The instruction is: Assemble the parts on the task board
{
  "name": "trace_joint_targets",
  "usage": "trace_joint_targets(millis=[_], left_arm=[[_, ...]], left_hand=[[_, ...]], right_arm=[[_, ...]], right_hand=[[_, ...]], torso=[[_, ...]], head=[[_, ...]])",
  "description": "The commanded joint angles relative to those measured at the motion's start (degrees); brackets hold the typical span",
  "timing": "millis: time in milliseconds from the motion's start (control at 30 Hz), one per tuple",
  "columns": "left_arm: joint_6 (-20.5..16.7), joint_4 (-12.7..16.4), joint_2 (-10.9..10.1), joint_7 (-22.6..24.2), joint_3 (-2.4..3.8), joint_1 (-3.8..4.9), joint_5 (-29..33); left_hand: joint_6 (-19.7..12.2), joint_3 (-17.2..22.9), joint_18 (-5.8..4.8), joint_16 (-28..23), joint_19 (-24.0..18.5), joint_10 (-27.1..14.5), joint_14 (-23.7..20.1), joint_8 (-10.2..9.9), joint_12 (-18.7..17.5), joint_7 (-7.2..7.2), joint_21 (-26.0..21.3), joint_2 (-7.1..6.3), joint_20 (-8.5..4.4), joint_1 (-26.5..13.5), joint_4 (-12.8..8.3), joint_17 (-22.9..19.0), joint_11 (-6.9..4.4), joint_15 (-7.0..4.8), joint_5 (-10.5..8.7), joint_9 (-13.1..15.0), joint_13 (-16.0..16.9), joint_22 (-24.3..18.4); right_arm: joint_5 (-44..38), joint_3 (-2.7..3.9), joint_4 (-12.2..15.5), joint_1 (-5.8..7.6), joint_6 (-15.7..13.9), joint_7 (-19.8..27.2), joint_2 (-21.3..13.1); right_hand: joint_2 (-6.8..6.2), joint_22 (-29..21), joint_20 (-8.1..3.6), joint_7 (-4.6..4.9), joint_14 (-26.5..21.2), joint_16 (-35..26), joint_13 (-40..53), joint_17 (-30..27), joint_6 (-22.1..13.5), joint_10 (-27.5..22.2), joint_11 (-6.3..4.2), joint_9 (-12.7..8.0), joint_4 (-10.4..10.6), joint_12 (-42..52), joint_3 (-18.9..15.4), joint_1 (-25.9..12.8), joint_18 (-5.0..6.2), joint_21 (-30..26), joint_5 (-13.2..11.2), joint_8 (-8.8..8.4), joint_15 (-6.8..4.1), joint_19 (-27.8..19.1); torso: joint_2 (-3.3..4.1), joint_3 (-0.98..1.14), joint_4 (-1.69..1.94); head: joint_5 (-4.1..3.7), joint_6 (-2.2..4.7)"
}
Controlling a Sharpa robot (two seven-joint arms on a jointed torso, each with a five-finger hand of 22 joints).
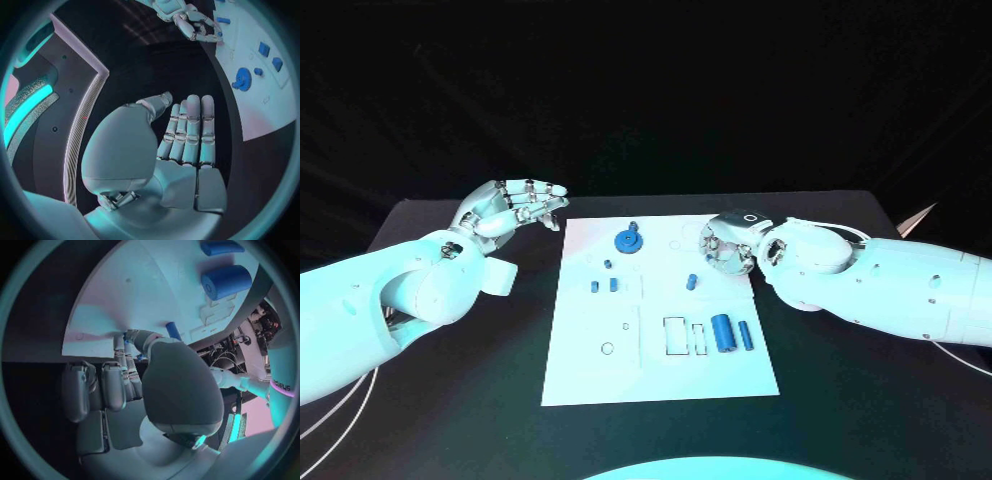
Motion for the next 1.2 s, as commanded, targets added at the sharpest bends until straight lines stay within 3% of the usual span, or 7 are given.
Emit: trace_joint_targets(millis=[33,667,1200], left_arm=[[0.6,0.2,0.0,0.7,0.06,0.00,0.6],[0.2,0.1,-0.5,-0.1,0.05,0.00,0.6],[0.2,0.2,-0.7,-0.3,0.04,-0.09,0.6]], left_hand=[[-0.3,-0.3,0.70,-0.3,-0.3,-0.2,-0.5,-0.1,0.3,0.00,-0.4,0.40,0.04,0.0,-0.2,-0.1,-0.01,-0.04,0.05,0.0,0.1,0.0],[0.0,-0.3,0.70,-0.5,-0.2,-0.4,-0.7,0.3,0.3,0.02,-0.7,0.48,0.03,0.4,-0.5,-0.2,0.03,-0.01,0.06,0.1,0.0,-0.2],[-0.1,-0.4,0.65,-0.9,-0.3,-0.9,-1.0,0.3,0.1,0.13,-0.9,0.49,0.07,0.5,-0.6,-0.3,0.18,0.11,0.11,0.1,0.0,-0.3]], right_arm=[[-1.3,-0.15,-0.1,-0.52,0.8,-0.8,0.3],[-4.6,-0.14,-0.2,-1.74,2.3,-3.8,1.1],[-5.2,-0.13,0.5,-1.78,-2.6,-4.0,0.8]], right_hand=[[0.86,11.3,-0.48,-0.13,3.1,0.8,0.0,0.7,0.9,1.1,-0.10,0.2,-0.2,-0.2,0.7,-0.4,-1.04,2.3,-0.1,0.55,-0.43,4.0],[2.91,12.5,-0.86,-0.76,3.2,1.4,-0.1,1.2,2.7,3.3,-0.69,1.6,-2.1,-1.7,2.0,-1.4,-1.44,4.4,-0.1,1.56,-0.96,4.5],[4.38,12.8,-1.09,-1.22,3.2,1.6,-0.6,1.3,3.4,5.2,-1.07,3.0,-3.2,-3.1,3.5,-2.6,-1.53,4.9,-0.1,2.45,-1.26,4.6]], torso=[[-0.01,0.00,-0.03],[-0.09,-0.04,0.03],[-0.11,-0.03,0.05]], head=[[-0.01,-0.14],[0.03,-0.42],[0.09,-0.51]])
